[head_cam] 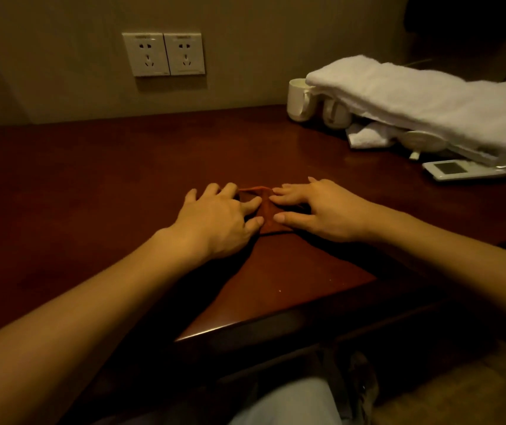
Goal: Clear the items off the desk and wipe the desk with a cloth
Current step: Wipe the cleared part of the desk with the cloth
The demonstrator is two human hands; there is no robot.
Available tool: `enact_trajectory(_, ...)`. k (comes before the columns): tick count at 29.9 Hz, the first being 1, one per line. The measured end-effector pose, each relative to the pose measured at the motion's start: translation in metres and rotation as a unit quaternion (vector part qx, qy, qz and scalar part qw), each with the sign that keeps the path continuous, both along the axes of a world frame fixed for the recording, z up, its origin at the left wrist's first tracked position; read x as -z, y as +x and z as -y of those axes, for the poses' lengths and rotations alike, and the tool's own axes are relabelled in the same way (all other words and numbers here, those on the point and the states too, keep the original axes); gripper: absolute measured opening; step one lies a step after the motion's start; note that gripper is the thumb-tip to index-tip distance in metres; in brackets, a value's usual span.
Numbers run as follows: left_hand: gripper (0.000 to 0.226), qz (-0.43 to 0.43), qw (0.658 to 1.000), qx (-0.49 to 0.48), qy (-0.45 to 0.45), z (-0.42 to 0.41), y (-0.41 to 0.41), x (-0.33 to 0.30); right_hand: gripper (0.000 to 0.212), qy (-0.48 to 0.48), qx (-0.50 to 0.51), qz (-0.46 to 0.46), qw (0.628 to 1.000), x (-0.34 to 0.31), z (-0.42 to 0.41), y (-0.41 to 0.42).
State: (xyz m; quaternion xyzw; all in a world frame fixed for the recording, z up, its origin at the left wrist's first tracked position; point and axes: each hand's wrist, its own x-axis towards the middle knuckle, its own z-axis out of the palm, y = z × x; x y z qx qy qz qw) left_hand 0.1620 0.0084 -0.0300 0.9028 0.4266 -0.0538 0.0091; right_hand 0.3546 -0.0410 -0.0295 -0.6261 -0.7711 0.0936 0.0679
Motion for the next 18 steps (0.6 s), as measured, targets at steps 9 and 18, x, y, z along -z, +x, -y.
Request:
enact_trajectory(9,0.053,0.022,0.998,0.036,0.056,0.095,-0.029,0.001,0.054,0.015,-0.037,0.001,0.999,0.005,0.086,-0.016)
enact_trajectory(18,0.048,0.028,0.997,0.050,0.049,0.123,-0.025,0.000,0.070,0.015,-0.031,0.010,0.999,0.009,0.124,-0.016)
